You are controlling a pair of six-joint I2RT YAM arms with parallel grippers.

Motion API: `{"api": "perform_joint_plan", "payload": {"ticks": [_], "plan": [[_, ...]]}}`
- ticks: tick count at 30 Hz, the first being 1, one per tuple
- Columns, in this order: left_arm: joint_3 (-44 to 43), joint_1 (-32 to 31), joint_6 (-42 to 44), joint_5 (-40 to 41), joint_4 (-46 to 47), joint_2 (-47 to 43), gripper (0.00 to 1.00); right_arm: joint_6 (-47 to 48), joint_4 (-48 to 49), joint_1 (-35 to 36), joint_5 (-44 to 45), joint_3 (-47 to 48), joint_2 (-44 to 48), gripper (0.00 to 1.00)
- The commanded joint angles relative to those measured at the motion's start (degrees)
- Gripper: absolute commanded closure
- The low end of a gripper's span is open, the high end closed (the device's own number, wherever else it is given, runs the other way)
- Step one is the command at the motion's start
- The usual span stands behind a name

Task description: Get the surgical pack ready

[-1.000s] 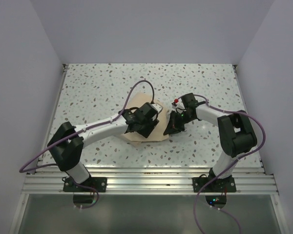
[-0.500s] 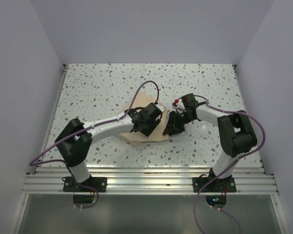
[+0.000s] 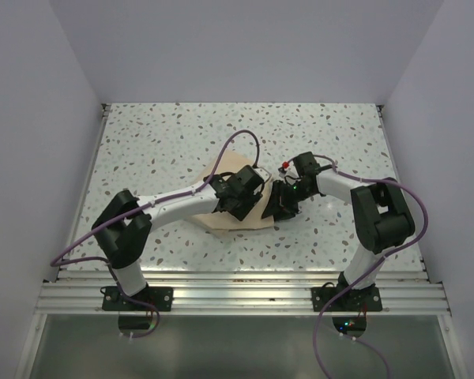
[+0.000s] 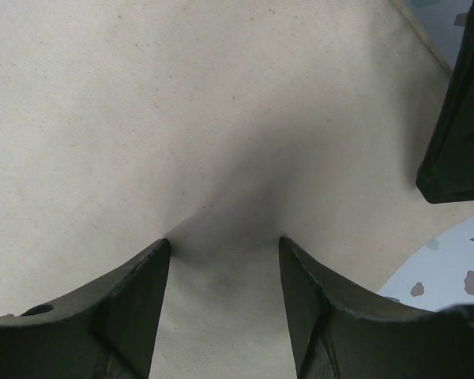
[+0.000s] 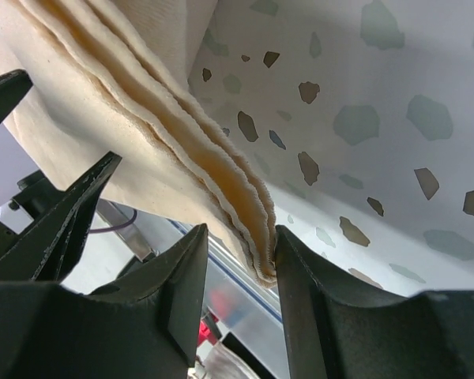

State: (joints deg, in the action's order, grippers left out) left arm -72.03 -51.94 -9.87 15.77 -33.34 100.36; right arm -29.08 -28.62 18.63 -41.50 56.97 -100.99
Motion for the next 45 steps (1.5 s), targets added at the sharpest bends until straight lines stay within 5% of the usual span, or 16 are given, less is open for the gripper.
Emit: {"api": "perform_joint_plan", "payload": {"ticks": [1, 6, 16, 32, 45], "plan": [[0.2, -0.4, -0.4, -0.2, 0.8, -0.2, 0.4, 0.0, 0.6, -0.3, -0.8, 0.3, -0.5, 0.57], [0.0, -0.4, 0.1, 2.2, 0.3, 1.9, 0.49, 0.1, 0.5, -0.2, -1.0, 0.6, -0.8, 0.57], [-0.1, -0.4, 0.6, 1.8, 0.6, 4.8, 0.47, 1.1, -0.5, -0.2, -1.0, 1.0, -1.1, 0.57], [-3.6, 1.2, 1.8, 1.2, -1.3, 3.1, 0.98, 1.7, -1.1, -0.2, -1.3, 2.2, -1.3, 0.57], [-7.7, 3.7, 0.9, -4.7, -5.5, 1.4, 1.0, -0.3, -2.4, -0.2, -0.4, 5.4, -0.3, 0.42]]}}
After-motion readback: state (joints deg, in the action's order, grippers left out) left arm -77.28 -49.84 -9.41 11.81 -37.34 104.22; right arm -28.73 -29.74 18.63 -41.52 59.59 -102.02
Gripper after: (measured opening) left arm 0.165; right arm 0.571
